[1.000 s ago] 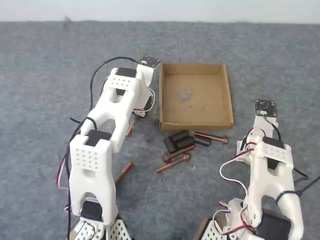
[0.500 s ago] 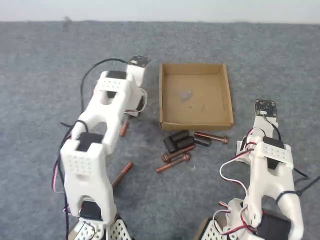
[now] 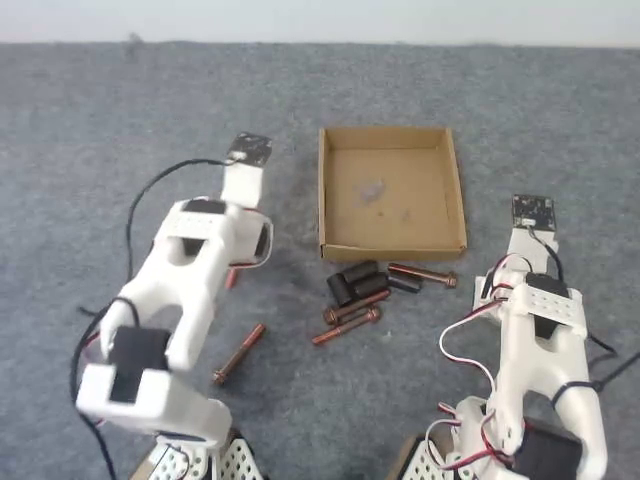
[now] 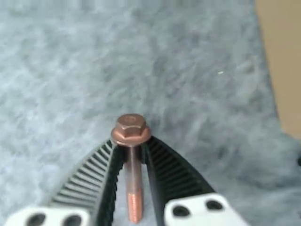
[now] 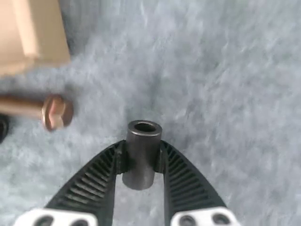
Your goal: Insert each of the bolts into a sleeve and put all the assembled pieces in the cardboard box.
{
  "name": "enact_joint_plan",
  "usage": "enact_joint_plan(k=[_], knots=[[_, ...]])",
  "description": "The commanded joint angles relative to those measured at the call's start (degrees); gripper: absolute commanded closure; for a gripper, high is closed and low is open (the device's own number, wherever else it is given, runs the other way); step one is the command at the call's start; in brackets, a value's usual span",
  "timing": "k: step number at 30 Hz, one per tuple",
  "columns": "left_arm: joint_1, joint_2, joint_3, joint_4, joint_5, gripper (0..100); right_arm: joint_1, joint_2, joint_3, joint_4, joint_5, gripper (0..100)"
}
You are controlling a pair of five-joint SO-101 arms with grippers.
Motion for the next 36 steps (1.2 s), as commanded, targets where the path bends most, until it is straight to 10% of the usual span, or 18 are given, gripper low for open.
enact_joint_plan(k=[1,36], knots=[[-3.52,-8.0,3.74,-5.01,-0.26,99,-0.48,-3.65,-3.34,-4.7,-0.09,99.1],[-4.04,-8.79,5.14,-10.46,-0.44,99,-23.43,17.89,0.62,-91.12,-0.44,99.2]])
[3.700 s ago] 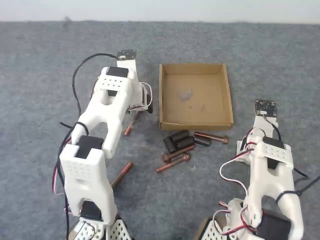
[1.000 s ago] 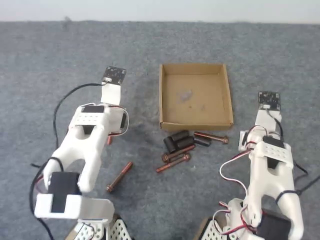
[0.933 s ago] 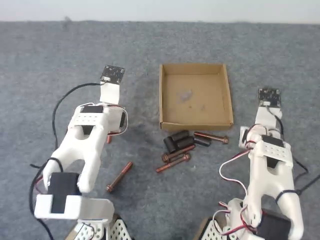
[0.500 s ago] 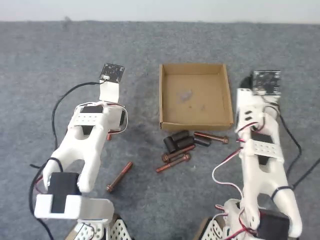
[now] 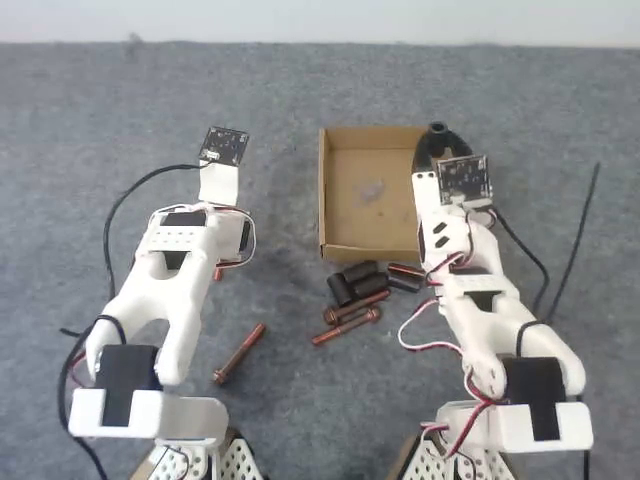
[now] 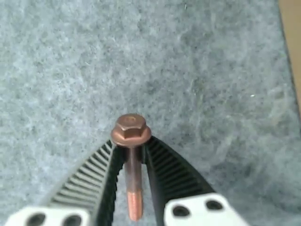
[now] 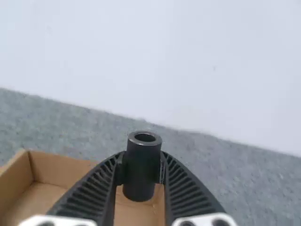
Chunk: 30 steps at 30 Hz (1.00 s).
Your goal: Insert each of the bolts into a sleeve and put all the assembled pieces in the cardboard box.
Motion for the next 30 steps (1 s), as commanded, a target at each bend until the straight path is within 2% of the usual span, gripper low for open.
enact_joint_plan(k=[1,12,16,20,24,30], knots=[[0.09,-3.78,-0.48,-1.93,-0.53,99,-2.33,-0.48,1.67,-6.37,-0.44,99.2],[0.09,-3.69,-0.31,-2.9,-0.35,99,-14.55,-6.2,20.75,-17.54,-0.53,99.2],[0.09,-3.69,-0.31,-2.9,-0.35,99,-15.25,-9.1,27.78,-21.67,-0.97,99.2],[0.09,-3.69,-0.13,-2.9,-0.35,99,-15.25,-12.88,34.29,-24.22,-5.63,99.2],[0.18,-3.69,0.13,-2.99,-0.35,99,-13.49,-13.49,34.29,-20.0,-9.67,99.2],[0.7,-3.78,0.13,-3.25,-0.35,99,-14.11,-13.32,34.29,-20.09,-13.1,99.2]])
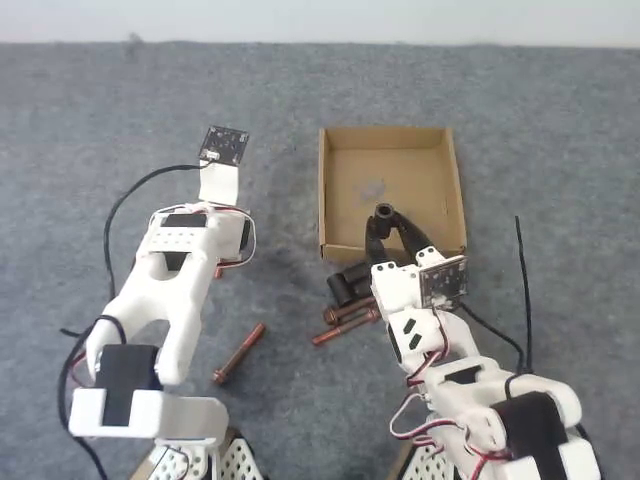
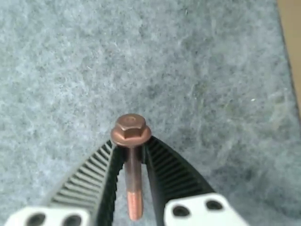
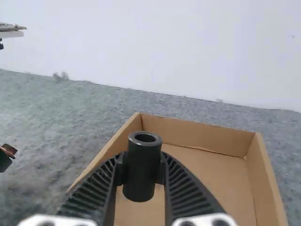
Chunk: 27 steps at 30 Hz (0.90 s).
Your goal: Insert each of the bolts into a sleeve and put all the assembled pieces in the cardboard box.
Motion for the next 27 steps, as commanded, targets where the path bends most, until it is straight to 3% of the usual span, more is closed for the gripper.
enact_joint_plan(k=[1,5,10,15,22,27], knots=[[1.23,-3.78,-0.4,-2.29,-0.26,99,-0.48,-2.59,1.05,0.66,-2.29,99.2],[2.02,-5.19,0.75,-5.19,0.97,99,-1.63,-2.51,1.05,0.66,-2.73,99.2],[3.08,-12.84,1.71,-7.21,13.63,99,-1.27,-2.51,0.88,0.57,-2.9,99.2],[8.7,-21.63,7.69,-12.13,22.24,99,-1.71,-2.51,-0.26,5.67,-2.99,99.2],[14.07,-32.09,18.77,-27.52,24.09,99,-2.42,-2.51,-0.35,6.64,-3.08,99.2],[16.0,-37.71,21.76,-29.98,24.09,99,-7.16,-2.51,0.62,6.64,-3.08,99.2]])
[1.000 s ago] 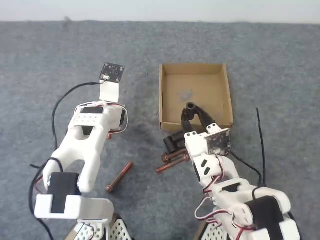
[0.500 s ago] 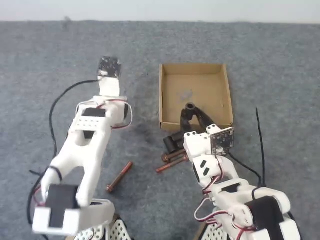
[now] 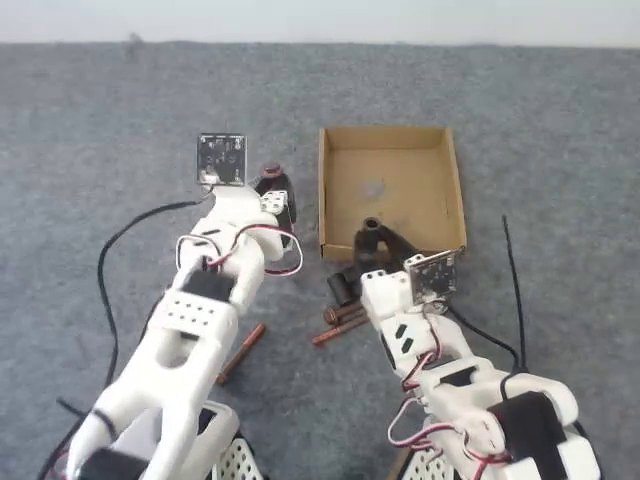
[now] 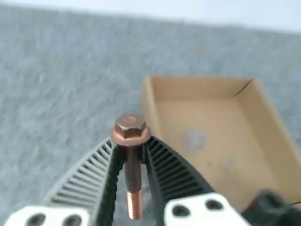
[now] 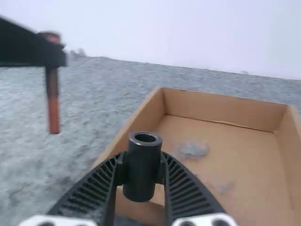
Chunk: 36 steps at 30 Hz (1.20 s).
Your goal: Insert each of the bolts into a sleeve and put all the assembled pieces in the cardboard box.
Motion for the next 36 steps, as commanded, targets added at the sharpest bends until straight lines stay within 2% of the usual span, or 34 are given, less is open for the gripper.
enact_joint_plan(k=[1,14,20,30,36], knots=[[2.02,-7.21,0.31,-2.81,0.62,99,-3.12,-2.51,0.7,0.22,-0.7,99.2],[6.42,-18.64,8.66,-3.08,0.62,99,-9.71,-2.42,0.62,0.75,-0.7,99.2],[7.03,-29.71,14.99,-3.08,0.62,99,-12.88,0.13,-1.58,6.64,-0.53,99.2],[9.76,-42.37,22.81,-3.16,0.44,99,-13.14,8.57,-3.25,-1.8,-0.18,99.2],[9.41,-45.45,28.0,-3.16,0.44,99,-14.29,13.14,-3.16,-8.22,3.43,99.2]])
